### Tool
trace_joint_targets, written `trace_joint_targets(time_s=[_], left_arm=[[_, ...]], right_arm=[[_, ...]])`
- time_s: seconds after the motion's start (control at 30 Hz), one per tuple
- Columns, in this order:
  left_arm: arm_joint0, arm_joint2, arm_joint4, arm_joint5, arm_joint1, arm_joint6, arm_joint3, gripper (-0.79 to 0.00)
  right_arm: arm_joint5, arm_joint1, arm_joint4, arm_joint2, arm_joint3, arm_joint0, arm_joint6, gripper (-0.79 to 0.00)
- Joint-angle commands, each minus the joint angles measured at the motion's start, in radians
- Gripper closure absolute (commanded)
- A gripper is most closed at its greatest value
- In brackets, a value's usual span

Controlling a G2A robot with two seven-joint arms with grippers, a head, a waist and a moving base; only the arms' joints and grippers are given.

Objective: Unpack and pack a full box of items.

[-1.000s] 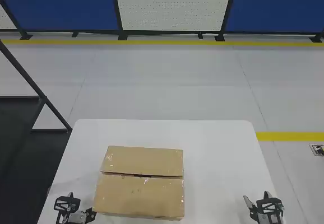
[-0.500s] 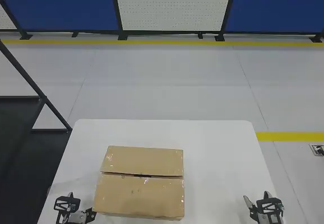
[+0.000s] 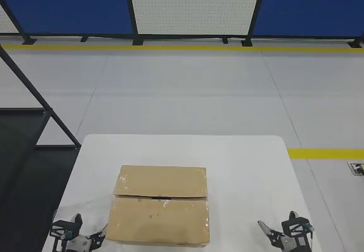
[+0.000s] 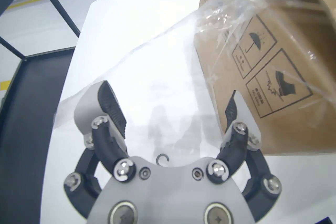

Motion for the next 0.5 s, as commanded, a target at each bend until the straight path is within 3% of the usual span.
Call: trace_joint_targets(time_s=[0.0,0.27,0.47], left_arm=[[0.000,-0.033,-0.049,-0.090,0.005,0.003,0.008,-0.785],[0.005,-0.137,-0.186,-0.324,0.021,-0.019,0.035,-0.785],[0.009,-0.157,-0.189,-0.342,0.023,-0.023,0.035,-0.785]], right_arm=[[-0.069,0.003,0.055,0.015,-0.023,0.002,0.031,-0.785],[-0.290,0.014,0.490,0.076,-0.062,0.065,0.294,-0.785],[-0.297,0.016,0.497,0.082,-0.062,0.066,0.307,-0.785]])
